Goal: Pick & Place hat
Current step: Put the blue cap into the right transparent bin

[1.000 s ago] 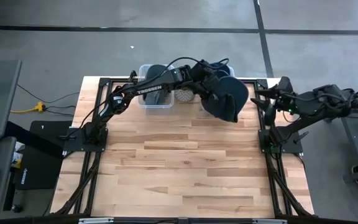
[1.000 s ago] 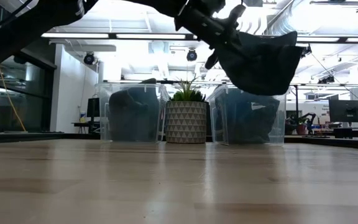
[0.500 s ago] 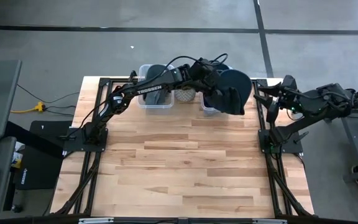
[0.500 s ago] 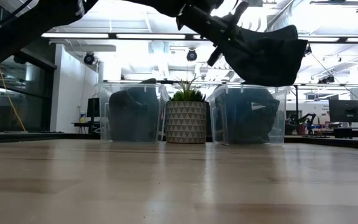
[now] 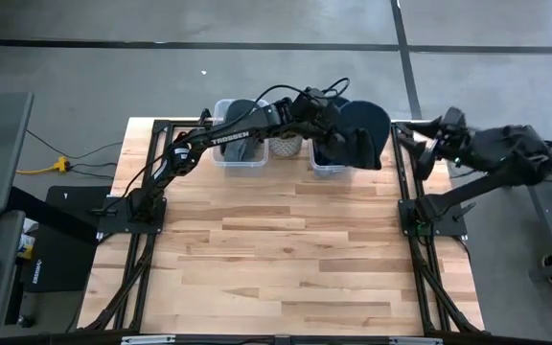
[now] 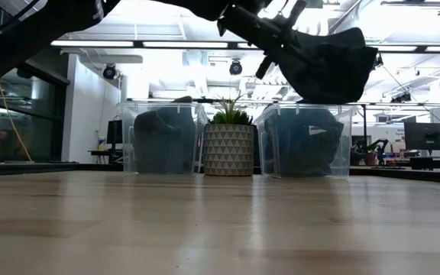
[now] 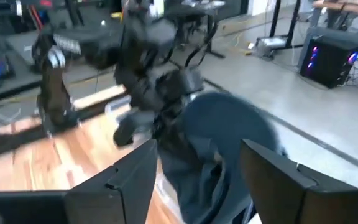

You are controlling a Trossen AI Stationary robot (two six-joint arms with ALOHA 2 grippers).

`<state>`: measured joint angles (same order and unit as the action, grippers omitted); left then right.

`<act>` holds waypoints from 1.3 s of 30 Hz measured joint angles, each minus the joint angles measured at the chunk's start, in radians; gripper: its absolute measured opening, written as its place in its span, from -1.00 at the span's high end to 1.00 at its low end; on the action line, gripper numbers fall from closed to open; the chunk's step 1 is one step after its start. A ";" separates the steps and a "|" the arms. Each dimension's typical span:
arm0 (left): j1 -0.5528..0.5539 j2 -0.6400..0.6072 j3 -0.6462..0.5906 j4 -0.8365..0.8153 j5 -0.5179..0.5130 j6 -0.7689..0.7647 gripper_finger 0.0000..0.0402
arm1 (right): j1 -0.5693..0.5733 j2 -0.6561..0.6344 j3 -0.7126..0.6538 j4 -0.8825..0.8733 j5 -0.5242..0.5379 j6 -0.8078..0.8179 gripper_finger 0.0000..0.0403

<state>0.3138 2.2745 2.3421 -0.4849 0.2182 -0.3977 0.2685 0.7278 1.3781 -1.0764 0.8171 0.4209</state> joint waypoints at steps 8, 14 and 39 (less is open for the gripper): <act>-0.001 -0.019 0.015 0.048 -0.033 0.020 1.00 | -0.175 0.108 0.245 -0.013 -0.073 -0.266 -0.14; -0.008 -0.045 0.014 0.046 -0.097 0.047 1.00 | -0.324 0.255 0.451 -0.101 -0.203 -0.379 -0.14; -0.081 -0.097 0.013 -0.043 -0.356 0.236 1.00 | -0.976 0.778 0.953 -0.483 -1.055 -0.738 -0.14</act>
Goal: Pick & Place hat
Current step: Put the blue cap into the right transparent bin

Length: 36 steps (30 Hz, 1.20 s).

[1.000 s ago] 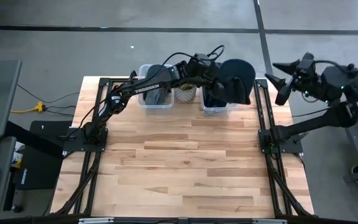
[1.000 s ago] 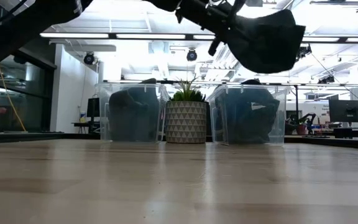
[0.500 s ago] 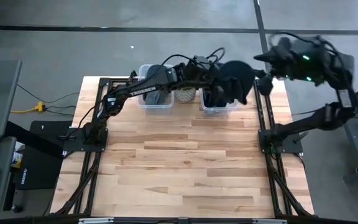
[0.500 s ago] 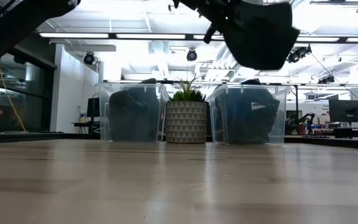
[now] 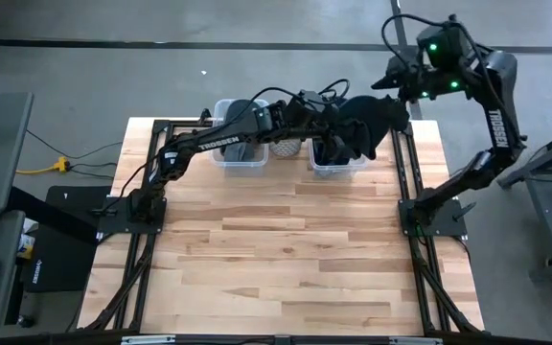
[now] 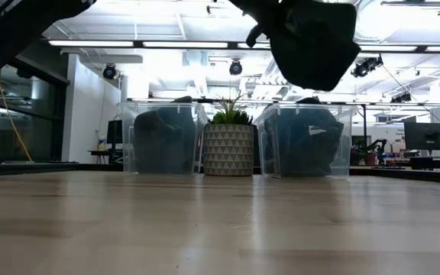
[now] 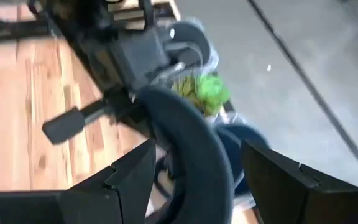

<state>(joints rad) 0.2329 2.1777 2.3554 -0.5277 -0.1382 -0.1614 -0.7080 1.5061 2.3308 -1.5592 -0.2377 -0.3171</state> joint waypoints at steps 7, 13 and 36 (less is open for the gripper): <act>0.001 0.000 0.000 -0.008 -0.015 0.059 1.00 | 0.001 0.059 -0.006 -0.012 0.010 -0.006 -0.14; 0.001 0.000 0.000 -0.020 -0.030 0.142 1.00 | 0.000 0.100 -0.006 -0.012 0.038 -0.003 -0.13; 0.102 -0.031 0.002 -0.030 0.024 0.264 1.00 | 0.001 0.144 -0.006 -0.011 -0.019 0.018 -0.11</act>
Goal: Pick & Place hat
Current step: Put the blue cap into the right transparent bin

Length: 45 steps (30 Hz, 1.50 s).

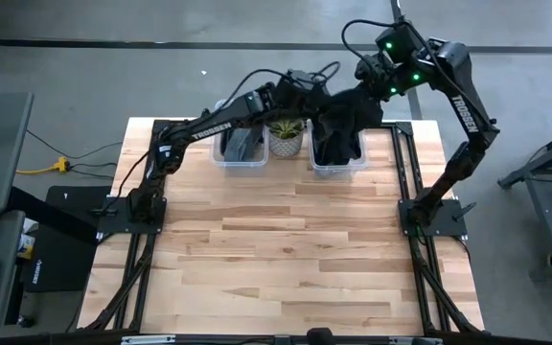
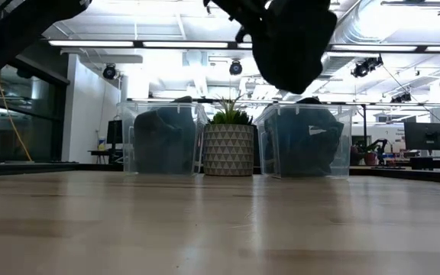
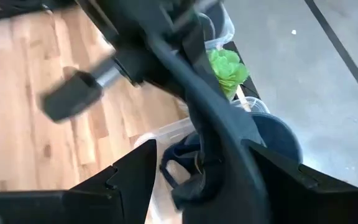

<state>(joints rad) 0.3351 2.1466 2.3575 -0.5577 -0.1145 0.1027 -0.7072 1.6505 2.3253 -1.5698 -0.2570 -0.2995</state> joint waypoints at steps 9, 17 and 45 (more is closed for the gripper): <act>0.013 -0.029 -0.001 -0.012 0.007 0.024 1.00 | 0.002 0.048 0.000 -0.002 0.015 -0.039 -0.10; 0.013 -0.030 -0.002 -0.014 0.015 0.023 1.00 | 0.012 0.085 0.000 -0.002 0.010 -0.076 -0.04; 0.012 -0.046 -0.003 0.008 0.007 0.025 0.99 | 0.014 0.085 0.000 -0.002 0.102 -0.052 0.93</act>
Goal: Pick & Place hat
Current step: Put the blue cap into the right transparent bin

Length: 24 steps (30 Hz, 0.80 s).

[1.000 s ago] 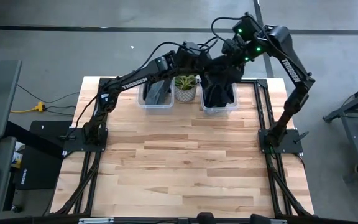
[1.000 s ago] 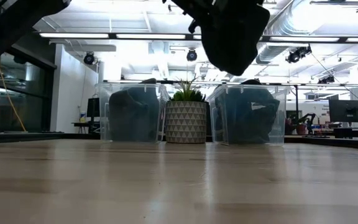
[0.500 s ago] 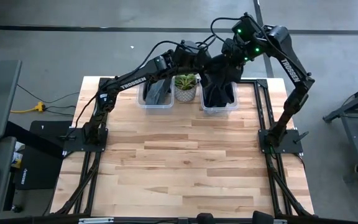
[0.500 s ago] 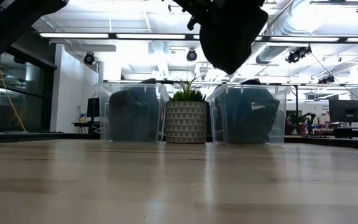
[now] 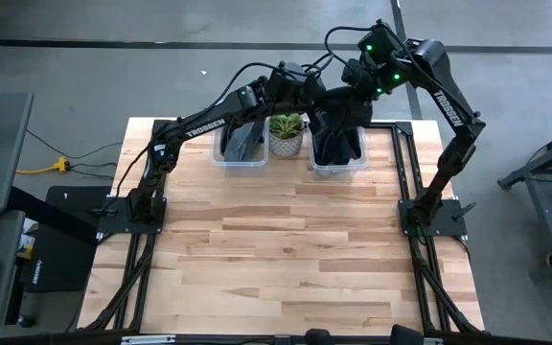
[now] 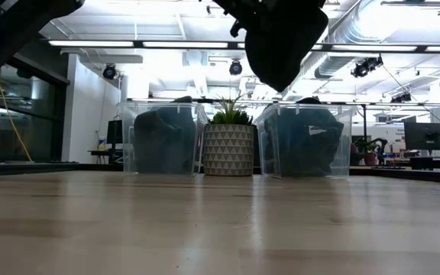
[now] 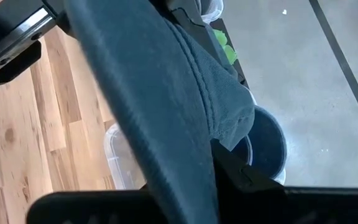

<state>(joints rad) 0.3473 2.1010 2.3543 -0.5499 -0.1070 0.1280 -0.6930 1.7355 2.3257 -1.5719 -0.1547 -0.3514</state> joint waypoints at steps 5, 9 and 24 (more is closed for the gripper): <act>0.001 0.000 0.000 -0.001 0.027 0.023 0.97 | 0.000 0.000 0.000 -0.002 0.002 0.010 0.93; 0.002 0.000 0.002 -0.002 0.066 0.104 0.77 | 0.000 -0.001 0.000 -0.004 0.005 0.012 0.93; 0.021 -0.118 0.005 -0.274 0.045 0.166 0.01 | -0.015 -0.006 -0.002 0.002 0.089 0.059 0.93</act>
<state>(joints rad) 0.3685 1.9831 2.3589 -0.8241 -0.0616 0.2940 -0.7083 1.7294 2.3234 -1.5698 -0.0655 -0.2924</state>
